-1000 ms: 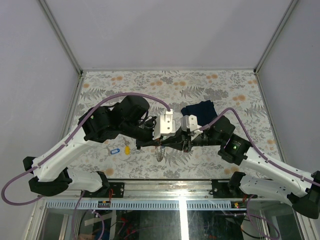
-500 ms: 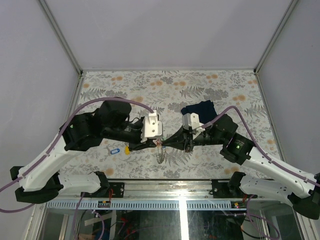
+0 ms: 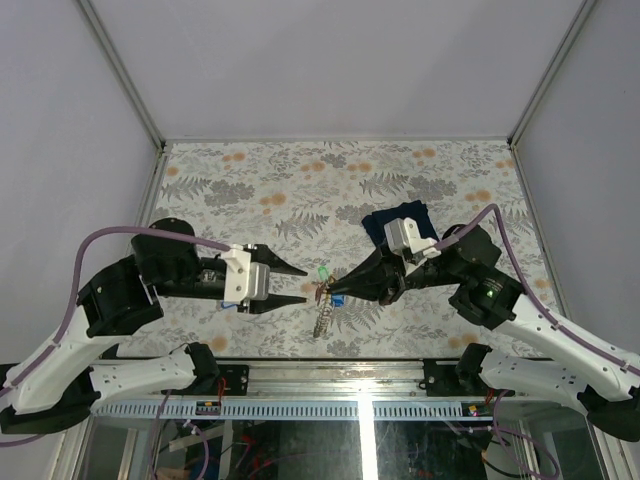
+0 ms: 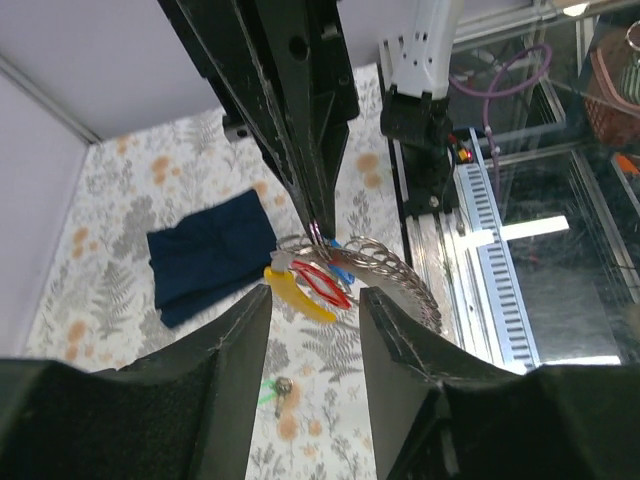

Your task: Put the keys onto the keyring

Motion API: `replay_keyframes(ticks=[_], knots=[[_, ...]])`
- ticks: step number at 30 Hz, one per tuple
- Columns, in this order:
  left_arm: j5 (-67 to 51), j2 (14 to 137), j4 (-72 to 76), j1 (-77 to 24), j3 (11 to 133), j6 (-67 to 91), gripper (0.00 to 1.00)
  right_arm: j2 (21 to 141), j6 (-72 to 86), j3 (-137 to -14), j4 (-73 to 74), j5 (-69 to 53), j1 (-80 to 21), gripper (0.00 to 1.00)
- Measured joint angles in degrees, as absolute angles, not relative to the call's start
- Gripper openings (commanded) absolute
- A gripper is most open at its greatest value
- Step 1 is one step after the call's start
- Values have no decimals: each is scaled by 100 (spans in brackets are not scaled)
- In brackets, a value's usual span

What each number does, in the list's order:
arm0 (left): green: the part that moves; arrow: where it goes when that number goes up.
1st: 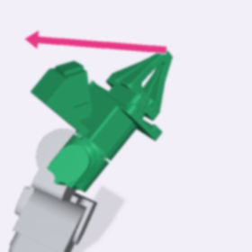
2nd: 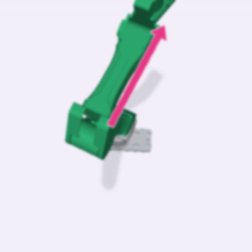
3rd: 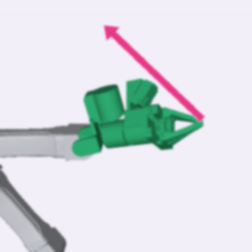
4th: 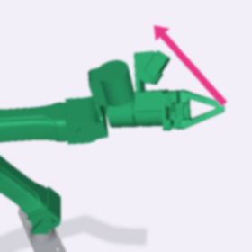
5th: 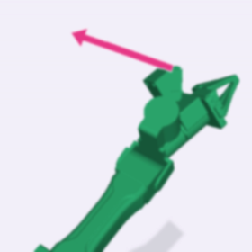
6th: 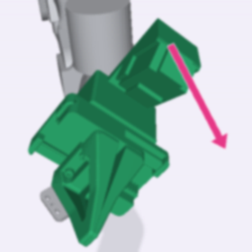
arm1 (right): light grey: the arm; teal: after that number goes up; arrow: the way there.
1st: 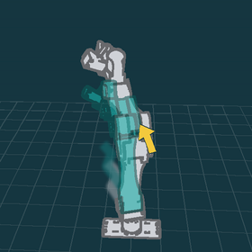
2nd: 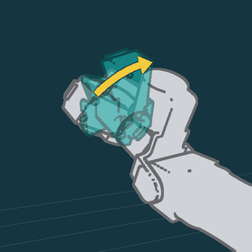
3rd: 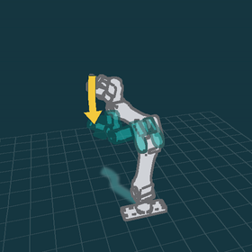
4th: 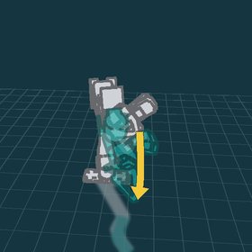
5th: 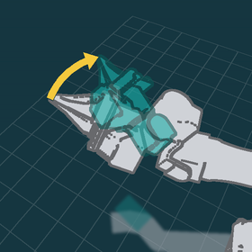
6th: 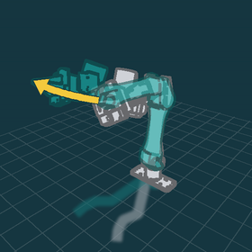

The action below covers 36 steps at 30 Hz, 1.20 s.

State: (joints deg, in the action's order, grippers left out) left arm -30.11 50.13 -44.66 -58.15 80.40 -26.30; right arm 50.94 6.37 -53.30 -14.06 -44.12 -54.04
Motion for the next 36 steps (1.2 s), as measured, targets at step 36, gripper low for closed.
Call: replay_keyframes(ticks=[36], knots=[[-4093, 5422, -3712, -5815, 8003, -2779, 17, 4982, 908, -5452, -1455, -4952, -5404, 0]])
